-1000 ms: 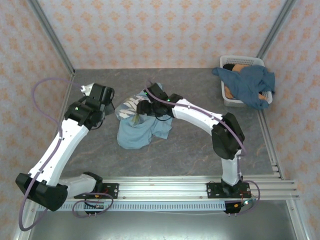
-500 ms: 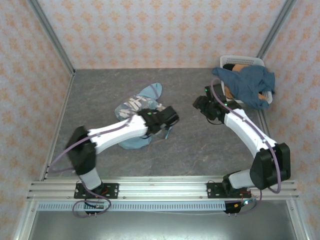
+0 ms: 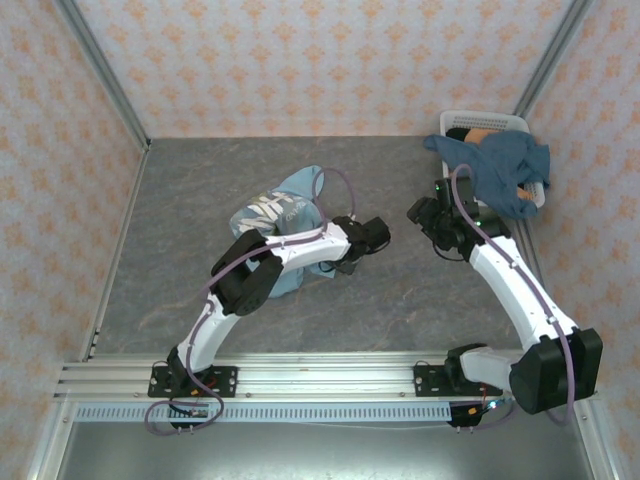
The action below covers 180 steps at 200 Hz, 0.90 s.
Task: Fold and stack the t-shirts
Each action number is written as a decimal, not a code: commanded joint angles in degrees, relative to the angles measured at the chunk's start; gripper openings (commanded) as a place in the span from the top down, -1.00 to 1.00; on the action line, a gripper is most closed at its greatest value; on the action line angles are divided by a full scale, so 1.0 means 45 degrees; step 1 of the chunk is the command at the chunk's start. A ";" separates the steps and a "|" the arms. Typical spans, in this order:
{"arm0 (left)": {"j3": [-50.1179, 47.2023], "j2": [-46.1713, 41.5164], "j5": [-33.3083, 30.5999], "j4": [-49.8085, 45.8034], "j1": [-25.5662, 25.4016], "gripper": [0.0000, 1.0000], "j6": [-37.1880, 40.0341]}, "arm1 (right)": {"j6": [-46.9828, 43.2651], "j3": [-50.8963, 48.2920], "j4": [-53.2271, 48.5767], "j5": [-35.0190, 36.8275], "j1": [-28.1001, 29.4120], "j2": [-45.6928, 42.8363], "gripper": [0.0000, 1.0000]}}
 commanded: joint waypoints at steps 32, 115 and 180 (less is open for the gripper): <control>-0.0101 -0.2173 -0.0755 -0.0209 0.0445 1.00 0.0485 | 0.0034 -0.0270 0.0039 -0.0056 -0.0052 -0.0198 -0.20; -0.3401 -1.0967 -0.2819 -0.2304 0.1105 1.00 -0.1011 | -0.0506 0.1125 0.1469 -0.0564 0.0944 0.2987 -0.11; -0.5992 -1.5513 -0.3811 -0.3834 0.4118 1.00 -0.2418 | -0.0038 0.5870 0.2325 -0.0752 0.3830 0.9088 -0.28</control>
